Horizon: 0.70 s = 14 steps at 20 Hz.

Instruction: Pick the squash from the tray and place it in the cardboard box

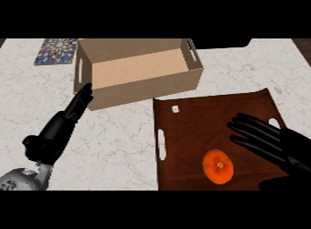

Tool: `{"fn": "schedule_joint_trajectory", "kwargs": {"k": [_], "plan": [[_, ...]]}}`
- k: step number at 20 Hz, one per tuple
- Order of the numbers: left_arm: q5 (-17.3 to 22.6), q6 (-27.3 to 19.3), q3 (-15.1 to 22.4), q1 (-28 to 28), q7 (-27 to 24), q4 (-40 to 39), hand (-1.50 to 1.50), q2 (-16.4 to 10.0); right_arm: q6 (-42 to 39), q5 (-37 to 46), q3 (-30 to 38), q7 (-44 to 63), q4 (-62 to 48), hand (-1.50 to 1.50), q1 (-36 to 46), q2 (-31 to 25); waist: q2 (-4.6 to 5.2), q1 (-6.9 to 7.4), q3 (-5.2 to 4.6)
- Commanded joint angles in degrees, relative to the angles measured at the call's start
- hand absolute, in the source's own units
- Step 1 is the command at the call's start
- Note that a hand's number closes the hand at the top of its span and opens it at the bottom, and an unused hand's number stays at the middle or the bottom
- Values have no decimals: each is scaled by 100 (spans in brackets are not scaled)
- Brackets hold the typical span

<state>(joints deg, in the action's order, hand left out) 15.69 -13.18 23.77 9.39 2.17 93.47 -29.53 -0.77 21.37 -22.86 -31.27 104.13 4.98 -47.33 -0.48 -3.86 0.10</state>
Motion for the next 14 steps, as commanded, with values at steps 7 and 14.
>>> {"fn": "schedule_joint_trajectory", "kwargs": {"k": [7, 14], "plan": [[-393, 213, 147, 547, -285, -950, 0, 627, -632, 140, 1097, -103, 1509, -150, -1613, -1832, 32, 135, -18], [-496, 330, 72, 168, 47, -225, 0, 541, -1449, 204, 1045, 1172, 2503, -150, -2078, -1657, 28, 335, -13]]}}
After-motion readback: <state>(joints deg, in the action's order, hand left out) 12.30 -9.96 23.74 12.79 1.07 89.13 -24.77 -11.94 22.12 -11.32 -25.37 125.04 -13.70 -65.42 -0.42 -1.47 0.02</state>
